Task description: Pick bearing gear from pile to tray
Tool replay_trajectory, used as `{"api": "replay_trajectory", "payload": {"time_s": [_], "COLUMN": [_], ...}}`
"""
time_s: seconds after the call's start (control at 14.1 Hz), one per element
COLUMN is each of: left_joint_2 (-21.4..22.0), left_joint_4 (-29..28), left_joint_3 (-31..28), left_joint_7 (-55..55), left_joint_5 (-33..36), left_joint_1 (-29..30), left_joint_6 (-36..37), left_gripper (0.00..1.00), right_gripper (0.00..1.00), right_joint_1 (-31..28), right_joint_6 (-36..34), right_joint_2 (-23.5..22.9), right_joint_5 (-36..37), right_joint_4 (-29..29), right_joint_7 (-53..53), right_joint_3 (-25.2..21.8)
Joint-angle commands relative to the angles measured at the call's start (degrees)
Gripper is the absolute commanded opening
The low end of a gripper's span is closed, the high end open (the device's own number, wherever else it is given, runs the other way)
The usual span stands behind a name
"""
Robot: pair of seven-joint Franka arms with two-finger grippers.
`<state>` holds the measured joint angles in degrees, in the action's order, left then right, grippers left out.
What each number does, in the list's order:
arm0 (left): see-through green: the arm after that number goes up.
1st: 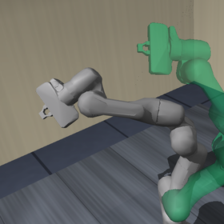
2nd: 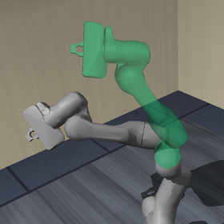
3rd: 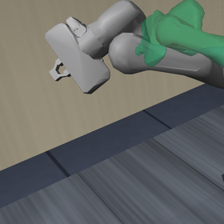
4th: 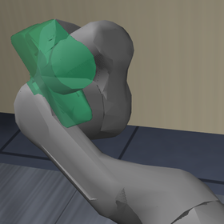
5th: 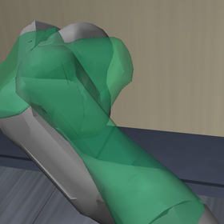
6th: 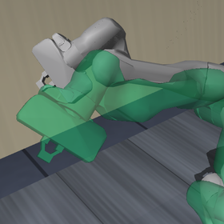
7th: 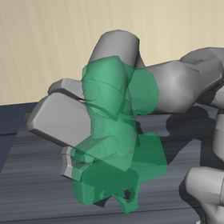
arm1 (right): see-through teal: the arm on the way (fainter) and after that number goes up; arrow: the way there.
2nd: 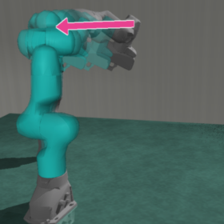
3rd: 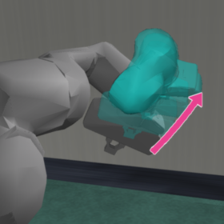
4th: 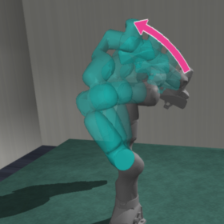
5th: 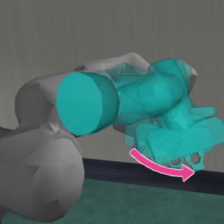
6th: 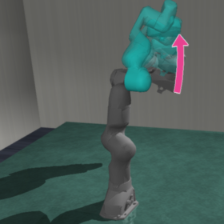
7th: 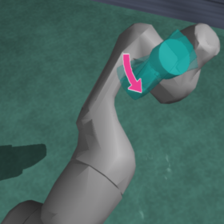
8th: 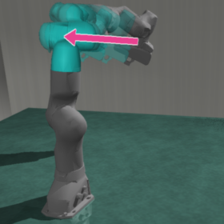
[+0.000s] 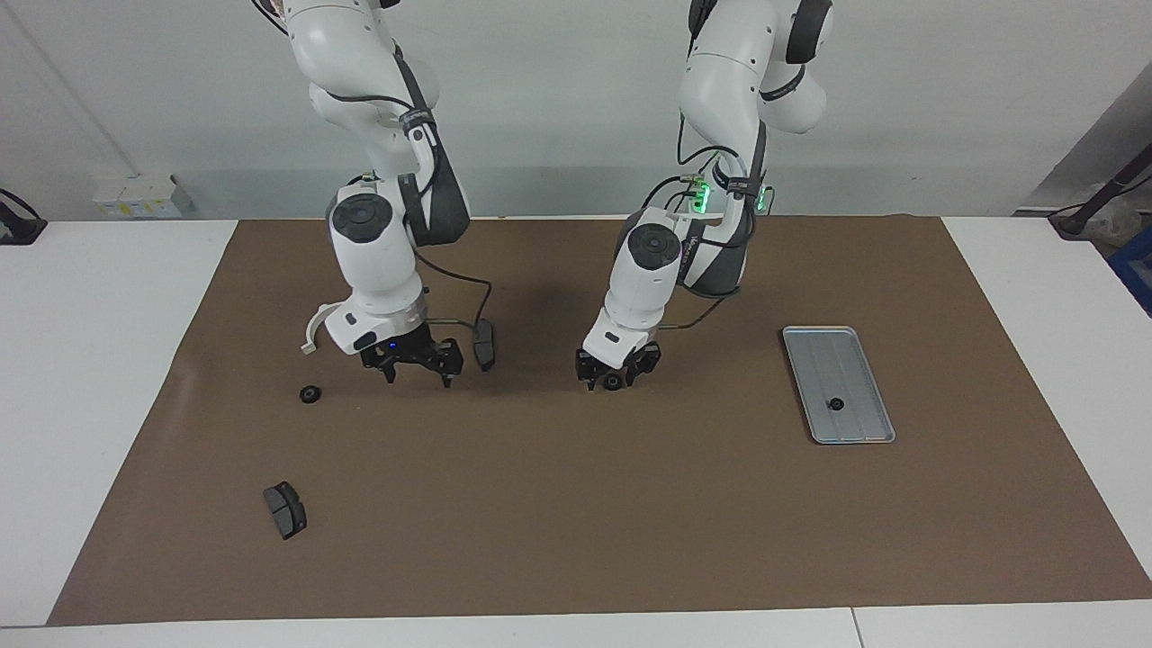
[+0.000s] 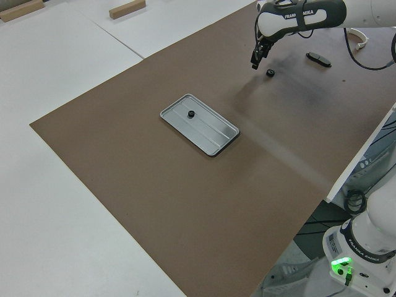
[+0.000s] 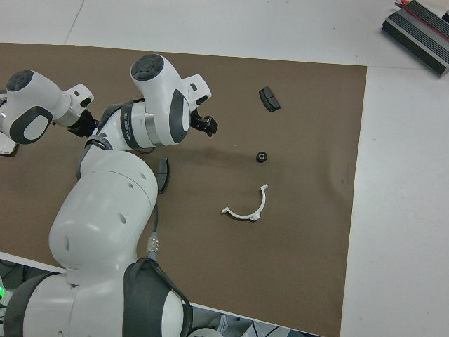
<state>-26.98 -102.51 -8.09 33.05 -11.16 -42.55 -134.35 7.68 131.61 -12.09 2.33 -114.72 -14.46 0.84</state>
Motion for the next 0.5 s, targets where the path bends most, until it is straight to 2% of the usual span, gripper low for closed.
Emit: {"api": "replay_trajectory", "payload": {"time_s": [0.0,0.21,0.43], "left_joint_2": [0.6,0.6,-0.1], "left_joint_4": [-1.3,-1.3,-1.2], "left_joint_3": [-1.2,-1.3,-1.3], "left_joint_7": [0.1,-0.1,-0.1], "left_joint_5": [-0.3,-0.1,-0.1], "left_joint_1": [-0.9,-0.8,-0.8], "left_joint_6": [-1.2,-1.3,-1.3], "left_gripper": [0.73,0.69,0.55], "right_gripper": [1.00,1.00,1.00], "right_joint_1": [-5.6,-10.0,-14.0], "right_joint_6": [1.5,3.0,7.0], "right_joint_2": [1.1,0.1,-1.8], "right_joint_5": [-0.9,-0.9,-0.9], "right_joint_4": [-2.2,-2.6,-3.1], "right_joint_7": [9.8,15.9,22.4], "right_joint_3": [1.0,0.9,1.0]}}
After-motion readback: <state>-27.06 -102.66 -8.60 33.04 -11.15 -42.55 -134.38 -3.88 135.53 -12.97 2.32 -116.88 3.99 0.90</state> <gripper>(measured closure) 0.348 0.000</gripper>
